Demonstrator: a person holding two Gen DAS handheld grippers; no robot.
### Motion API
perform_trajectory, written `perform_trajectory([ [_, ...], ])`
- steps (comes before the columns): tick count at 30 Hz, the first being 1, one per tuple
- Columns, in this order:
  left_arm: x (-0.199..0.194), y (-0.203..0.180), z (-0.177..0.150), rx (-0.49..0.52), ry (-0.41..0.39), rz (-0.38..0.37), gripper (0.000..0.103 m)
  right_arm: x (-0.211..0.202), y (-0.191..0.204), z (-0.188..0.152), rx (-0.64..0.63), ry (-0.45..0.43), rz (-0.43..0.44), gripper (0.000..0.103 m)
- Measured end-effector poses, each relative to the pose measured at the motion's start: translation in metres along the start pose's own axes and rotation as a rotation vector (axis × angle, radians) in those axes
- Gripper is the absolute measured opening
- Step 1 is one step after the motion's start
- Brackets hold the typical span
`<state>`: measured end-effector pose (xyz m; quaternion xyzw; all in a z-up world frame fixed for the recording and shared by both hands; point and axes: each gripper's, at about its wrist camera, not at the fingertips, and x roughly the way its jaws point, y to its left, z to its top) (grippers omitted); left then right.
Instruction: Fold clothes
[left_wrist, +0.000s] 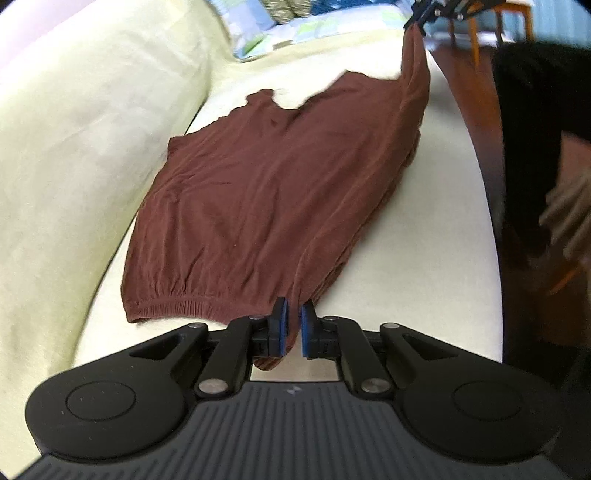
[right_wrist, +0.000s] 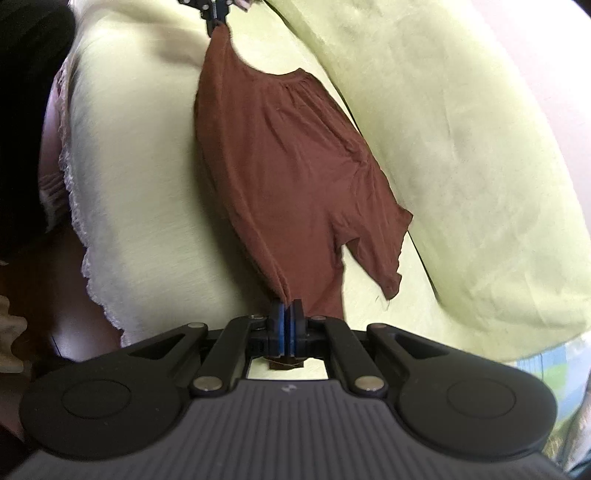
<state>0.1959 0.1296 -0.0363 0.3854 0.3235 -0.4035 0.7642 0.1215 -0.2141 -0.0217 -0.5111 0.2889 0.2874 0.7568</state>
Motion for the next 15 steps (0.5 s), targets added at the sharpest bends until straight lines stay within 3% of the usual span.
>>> perform_trajectory([
  [5, 0.008, 0.032, 0.008, -0.083, 0.029, -0.061, 0.006, 0.039, -0.066, -0.008, 0.045, -0.008, 0.113, 0.0],
  [9, 0.012, 0.068, 0.029, -0.214, 0.074, -0.089, 0.006, 0.066, -0.108, -0.01, 0.066, -0.015, 0.192, 0.0],
  [15, 0.011, 0.108, 0.055, -0.346, 0.148, -0.112, 0.006, 0.081, -0.162, -0.001, 0.055, -0.004, 0.27, 0.0],
])
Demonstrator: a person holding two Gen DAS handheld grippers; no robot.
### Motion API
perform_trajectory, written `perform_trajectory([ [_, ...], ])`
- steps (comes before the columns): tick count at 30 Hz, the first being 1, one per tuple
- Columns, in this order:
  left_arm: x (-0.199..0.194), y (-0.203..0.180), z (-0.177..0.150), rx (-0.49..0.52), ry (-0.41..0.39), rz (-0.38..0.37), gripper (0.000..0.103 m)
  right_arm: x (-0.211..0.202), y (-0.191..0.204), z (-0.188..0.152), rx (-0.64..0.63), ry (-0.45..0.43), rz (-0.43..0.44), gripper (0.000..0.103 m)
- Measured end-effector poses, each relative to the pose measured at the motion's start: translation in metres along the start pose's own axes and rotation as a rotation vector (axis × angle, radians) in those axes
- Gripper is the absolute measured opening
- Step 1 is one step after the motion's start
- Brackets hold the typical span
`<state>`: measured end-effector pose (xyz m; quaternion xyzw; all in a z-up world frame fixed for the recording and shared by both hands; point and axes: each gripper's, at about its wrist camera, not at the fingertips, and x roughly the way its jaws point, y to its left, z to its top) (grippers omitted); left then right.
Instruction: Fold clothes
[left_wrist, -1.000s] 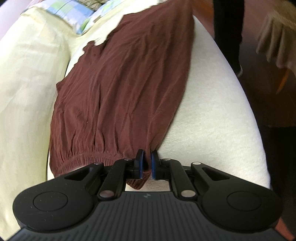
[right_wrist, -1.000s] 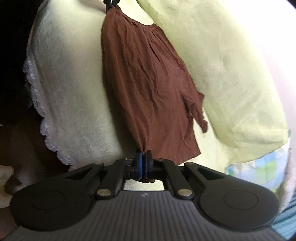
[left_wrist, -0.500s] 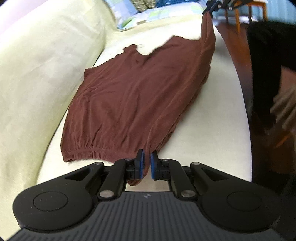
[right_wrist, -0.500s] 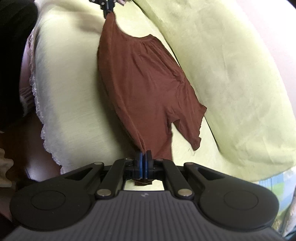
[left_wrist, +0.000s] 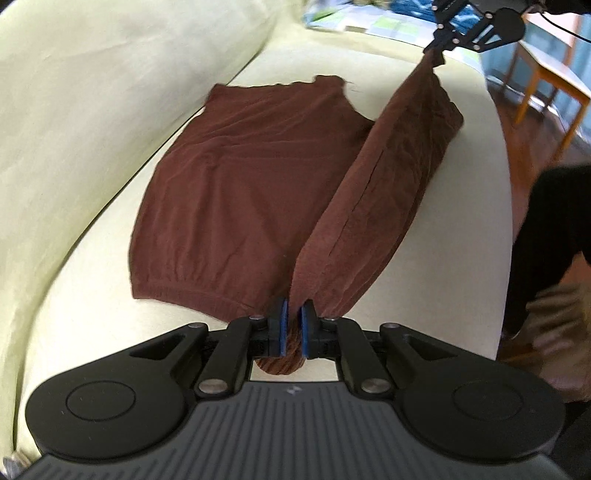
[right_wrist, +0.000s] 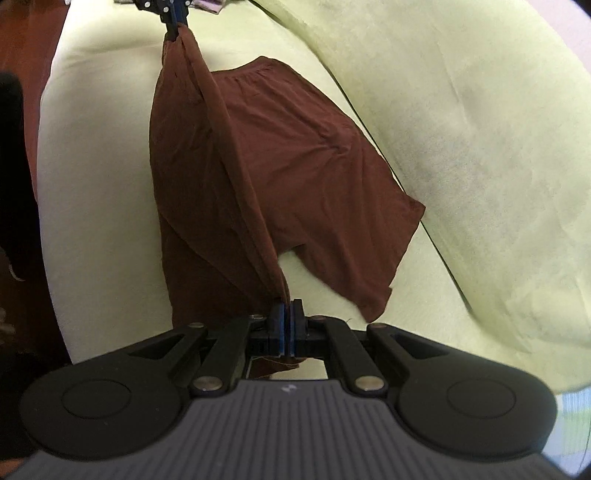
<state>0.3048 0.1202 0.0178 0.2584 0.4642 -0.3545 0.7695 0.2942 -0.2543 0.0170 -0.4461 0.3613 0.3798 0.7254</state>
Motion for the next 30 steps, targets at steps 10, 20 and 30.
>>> perform_trajectory([
  [10, 0.016, 0.078, 0.021, -0.172, -0.037, -0.036, 0.006, 0.028, -0.108, 0.057, -0.043, 0.074, 0.07, 0.0],
  [20, 0.051, 0.157, 0.013, -0.287, -0.089, -0.068, 0.006, 0.099, -0.172, 0.122, -0.079, 0.199, 0.041, 0.0],
  [30, 0.09, 0.175, -0.004, -0.384, -0.04, -0.011, 0.007, 0.183, -0.205, 0.161, -0.153, 0.229, 0.039, 0.0],
])
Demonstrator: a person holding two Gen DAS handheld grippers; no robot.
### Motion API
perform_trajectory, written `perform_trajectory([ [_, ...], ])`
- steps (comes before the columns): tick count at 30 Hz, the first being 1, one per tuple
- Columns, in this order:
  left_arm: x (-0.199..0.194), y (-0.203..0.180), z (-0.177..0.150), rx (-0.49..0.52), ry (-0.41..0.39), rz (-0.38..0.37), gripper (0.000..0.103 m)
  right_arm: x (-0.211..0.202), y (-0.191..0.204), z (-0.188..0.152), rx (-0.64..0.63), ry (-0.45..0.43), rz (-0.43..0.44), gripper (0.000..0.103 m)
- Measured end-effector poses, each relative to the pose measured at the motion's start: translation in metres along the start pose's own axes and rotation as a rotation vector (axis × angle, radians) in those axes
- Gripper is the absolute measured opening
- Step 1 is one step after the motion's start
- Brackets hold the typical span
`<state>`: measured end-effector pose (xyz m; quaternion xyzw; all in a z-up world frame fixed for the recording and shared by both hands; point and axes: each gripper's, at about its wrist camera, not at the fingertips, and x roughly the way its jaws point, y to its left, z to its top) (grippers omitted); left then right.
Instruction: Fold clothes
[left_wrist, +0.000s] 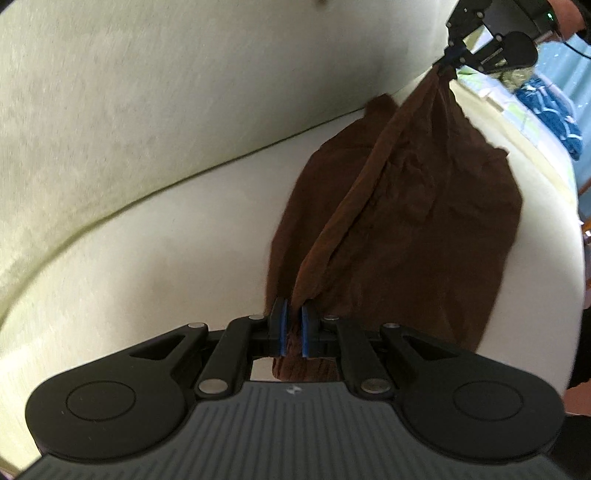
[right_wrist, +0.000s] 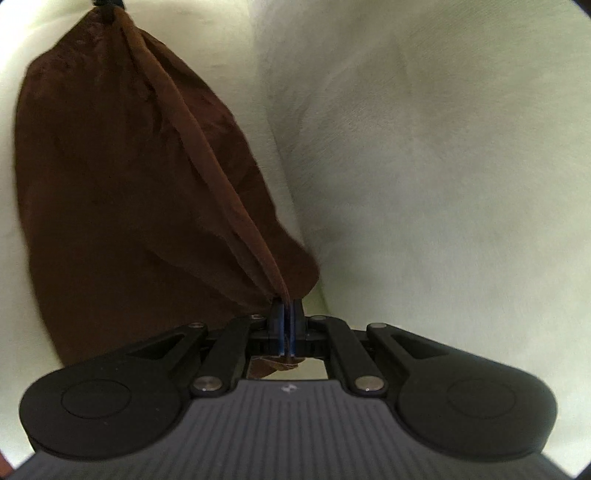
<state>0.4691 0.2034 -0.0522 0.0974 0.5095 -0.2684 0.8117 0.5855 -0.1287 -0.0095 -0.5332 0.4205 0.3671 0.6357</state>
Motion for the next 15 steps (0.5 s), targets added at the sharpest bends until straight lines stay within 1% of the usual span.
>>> perform_trajectory([
  [4, 0.006, 0.0, -0.006, -0.03, 0.004, 0.024, 0.007, 0.018, -0.011, 0.01, 0.004, -0.017, -0.01, 0.0],
  [7, 0.01, -0.003, -0.011, -0.031, 0.013, 0.039, 0.009, 0.03, -0.016, 0.014, 0.008, -0.032, -0.012, 0.0],
  [9, 0.012, -0.004, -0.014, -0.035, 0.011, 0.048, 0.011, 0.038, -0.015, 0.015, 0.01, -0.039, -0.014, 0.001],
  [11, 0.014, -0.005, -0.015, -0.044, 0.008, 0.058, 0.017, 0.05, -0.012, 0.013, 0.028, -0.046, -0.011, 0.001],
  [12, 0.014, -0.005, -0.015, -0.049, 0.004, 0.061, 0.018, 0.055, -0.011, 0.011, 0.039, -0.045, -0.008, 0.001],
  [13, 0.015, -0.006, -0.016, -0.053, 0.001, 0.067, 0.021, 0.063, -0.009, 0.009, 0.056, -0.045, -0.008, 0.003],
  [14, 0.021, -0.004, -0.013, -0.056, 0.0, 0.071, 0.025, 0.07, -0.007, 0.005, 0.074, -0.047, -0.011, 0.009],
  [15, 0.024, -0.004, -0.013, -0.058, 0.0, 0.078, 0.027, 0.076, -0.005, 0.002, 0.09, -0.048, -0.014, 0.019],
])
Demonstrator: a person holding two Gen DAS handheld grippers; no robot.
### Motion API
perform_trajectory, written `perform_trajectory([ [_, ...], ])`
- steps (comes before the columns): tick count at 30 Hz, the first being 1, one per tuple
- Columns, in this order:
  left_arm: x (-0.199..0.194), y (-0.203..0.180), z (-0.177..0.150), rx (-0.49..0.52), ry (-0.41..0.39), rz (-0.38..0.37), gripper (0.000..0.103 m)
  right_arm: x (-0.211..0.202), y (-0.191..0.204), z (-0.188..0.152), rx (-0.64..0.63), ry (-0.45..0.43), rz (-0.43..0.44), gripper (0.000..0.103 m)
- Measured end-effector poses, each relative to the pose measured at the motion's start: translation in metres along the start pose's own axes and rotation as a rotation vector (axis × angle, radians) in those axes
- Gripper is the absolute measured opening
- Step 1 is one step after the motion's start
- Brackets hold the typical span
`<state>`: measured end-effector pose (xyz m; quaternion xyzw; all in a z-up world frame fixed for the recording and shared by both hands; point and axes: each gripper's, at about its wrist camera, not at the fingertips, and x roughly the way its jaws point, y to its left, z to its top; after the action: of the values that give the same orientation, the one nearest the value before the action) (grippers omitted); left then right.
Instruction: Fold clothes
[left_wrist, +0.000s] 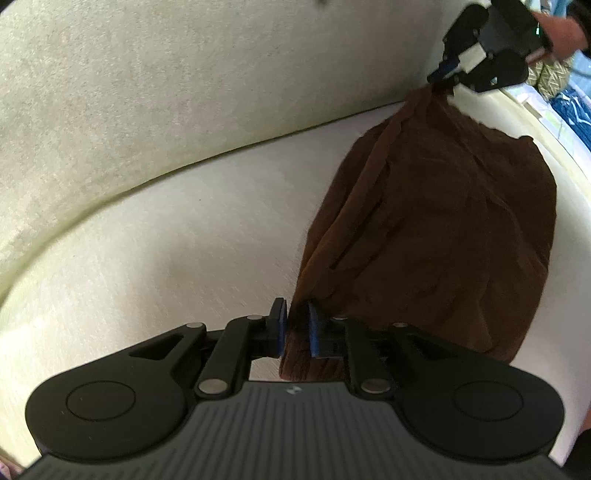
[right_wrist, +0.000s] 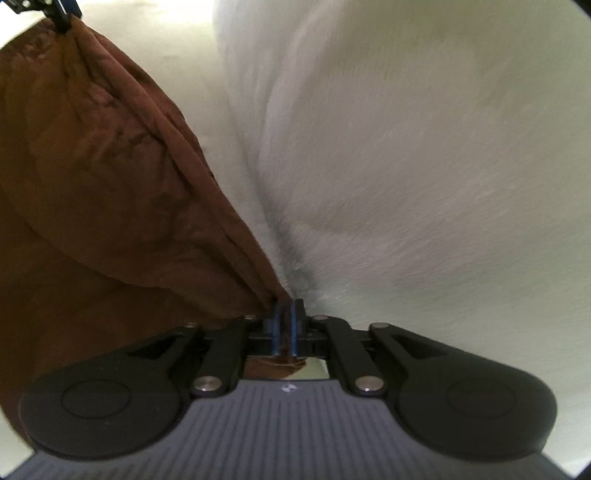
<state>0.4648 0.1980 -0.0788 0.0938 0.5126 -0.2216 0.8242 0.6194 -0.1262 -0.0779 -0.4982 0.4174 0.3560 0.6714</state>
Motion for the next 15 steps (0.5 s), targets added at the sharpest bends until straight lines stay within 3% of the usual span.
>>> perform_trajectory([
  [4, -0.005, -0.002, -0.007, -0.015, -0.011, 0.039, 0.043, 0.009, -0.001, -0.014, 0.1, -0.033, -0.024, 0.025],
  [10, -0.009, 0.007, -0.001, -0.099, -0.026, 0.069, 0.047, -0.026, -0.006, -0.046, 0.283, -0.137, -0.027, 0.03],
  [15, -0.015, 0.005, 0.003, -0.133, -0.037, 0.104, 0.05, -0.051, -0.012, -0.082, 0.42, -0.128, -0.01, 0.034],
])
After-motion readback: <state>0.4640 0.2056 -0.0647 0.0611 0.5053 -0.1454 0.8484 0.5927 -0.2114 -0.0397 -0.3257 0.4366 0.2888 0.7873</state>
